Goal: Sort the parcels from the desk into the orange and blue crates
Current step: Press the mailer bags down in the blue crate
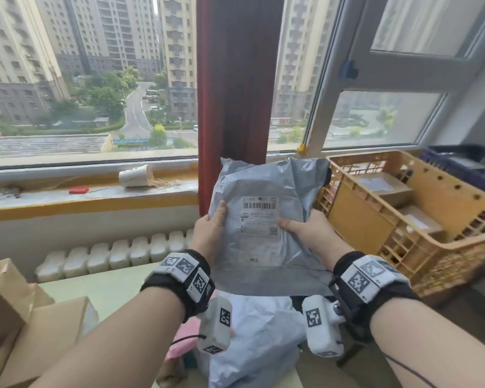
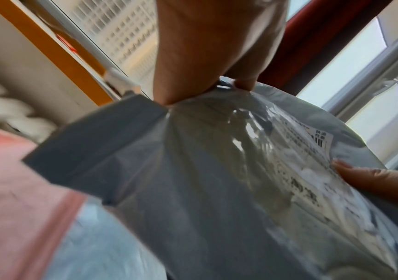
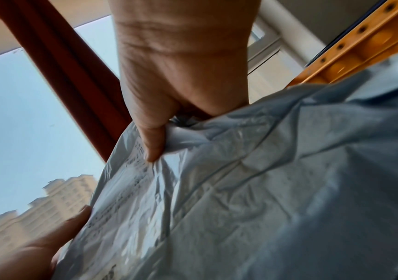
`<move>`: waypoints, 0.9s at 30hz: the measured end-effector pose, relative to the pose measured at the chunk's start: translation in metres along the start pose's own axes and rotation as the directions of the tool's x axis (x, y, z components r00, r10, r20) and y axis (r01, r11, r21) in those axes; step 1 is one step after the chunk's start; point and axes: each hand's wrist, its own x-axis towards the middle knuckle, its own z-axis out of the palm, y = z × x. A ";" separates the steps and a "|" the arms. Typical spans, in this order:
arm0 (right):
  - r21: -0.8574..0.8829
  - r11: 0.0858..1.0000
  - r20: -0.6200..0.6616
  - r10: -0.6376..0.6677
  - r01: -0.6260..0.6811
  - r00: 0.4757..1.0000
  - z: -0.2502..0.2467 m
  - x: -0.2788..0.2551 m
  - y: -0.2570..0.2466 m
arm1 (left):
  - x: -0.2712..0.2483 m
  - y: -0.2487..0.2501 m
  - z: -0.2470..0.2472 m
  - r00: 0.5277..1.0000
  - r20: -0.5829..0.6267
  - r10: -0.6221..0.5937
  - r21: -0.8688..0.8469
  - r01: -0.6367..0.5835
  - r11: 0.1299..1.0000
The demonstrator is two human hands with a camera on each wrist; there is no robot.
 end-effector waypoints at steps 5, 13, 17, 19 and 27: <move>-0.012 0.997 -0.106 0.069 -0.071 0.992 -0.050 -0.023 0.026 | -0.014 -0.016 0.047 0.989 0.145 -0.035 0.032 0.031 0.999; 0.061 0.997 -0.262 0.069 -0.055 0.963 -0.127 -0.045 0.046 | -0.032 -0.021 0.126 0.941 0.335 -0.036 0.118 -0.004 0.993; 0.090 0.995 -0.278 0.065 -0.041 0.958 -0.169 -0.049 0.054 | -0.041 -0.023 0.170 0.928 0.372 -0.017 0.102 -0.023 0.994; 0.080 0.996 -0.280 0.062 -0.041 0.958 -0.194 -0.050 0.056 | -0.042 -0.027 0.196 0.922 0.387 0.004 0.091 -0.042 0.995; 0.012 0.999 -0.365 0.037 -0.035 0.930 -0.320 -0.032 0.084 | -0.051 -0.041 0.326 0.890 0.454 0.032 0.115 -0.094 0.989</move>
